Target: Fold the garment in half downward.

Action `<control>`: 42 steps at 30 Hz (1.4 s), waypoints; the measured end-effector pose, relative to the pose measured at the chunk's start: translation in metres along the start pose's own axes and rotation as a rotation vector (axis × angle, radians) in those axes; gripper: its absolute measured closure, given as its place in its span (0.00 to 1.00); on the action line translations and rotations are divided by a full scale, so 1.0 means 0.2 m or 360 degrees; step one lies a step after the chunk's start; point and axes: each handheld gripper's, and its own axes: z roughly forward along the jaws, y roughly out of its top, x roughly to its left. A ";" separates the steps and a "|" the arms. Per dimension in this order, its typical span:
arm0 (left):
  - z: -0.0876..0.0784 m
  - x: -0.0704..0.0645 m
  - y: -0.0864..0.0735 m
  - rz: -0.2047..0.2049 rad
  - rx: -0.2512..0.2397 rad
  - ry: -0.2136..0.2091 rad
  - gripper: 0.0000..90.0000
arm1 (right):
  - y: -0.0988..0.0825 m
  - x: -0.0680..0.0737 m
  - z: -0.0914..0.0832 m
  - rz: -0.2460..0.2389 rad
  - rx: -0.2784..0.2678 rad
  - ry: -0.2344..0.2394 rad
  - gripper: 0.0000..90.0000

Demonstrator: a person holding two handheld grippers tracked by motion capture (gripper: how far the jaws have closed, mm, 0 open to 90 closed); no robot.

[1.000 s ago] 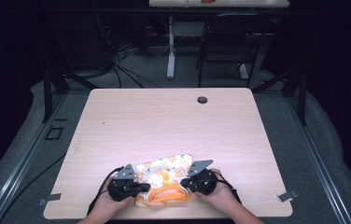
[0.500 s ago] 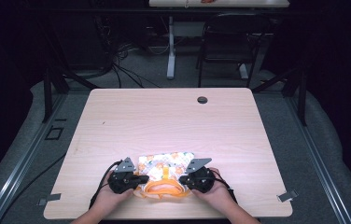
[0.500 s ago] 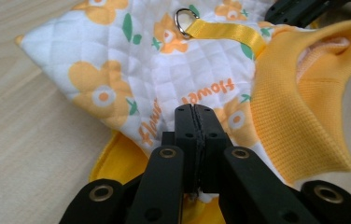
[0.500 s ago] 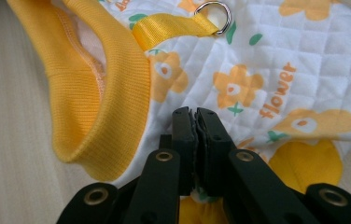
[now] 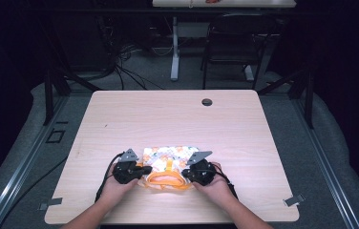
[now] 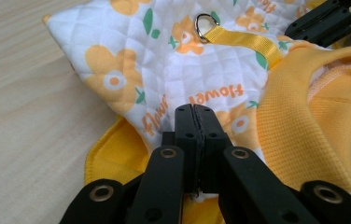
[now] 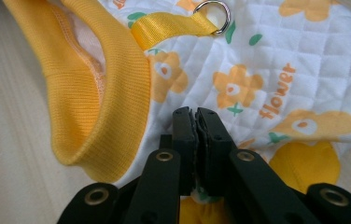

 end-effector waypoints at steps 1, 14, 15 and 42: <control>0.01 0.01 0.01 0.0031 0.0010 0.0026 0.99 | 0.01 -0.01 0.01 0.0002 -0.0002 -0.0005 0.95; 0.10 0.14 0.13 0.0024 -0.0001 0.0133 1.00 | 0.12 -0.16 0.09 0.0075 0.0017 -0.0060 0.96; 0.10 0.15 0.14 0.0024 0.0006 0.0144 1.00 | 0.12 -0.17 0.10 0.0079 0.0009 -0.0058 0.96; 0.17 0.23 0.23 0.0002 0.0011 0.0236 0.99 | 0.21 -0.31 0.16 0.0151 0.0032 -0.0150 0.94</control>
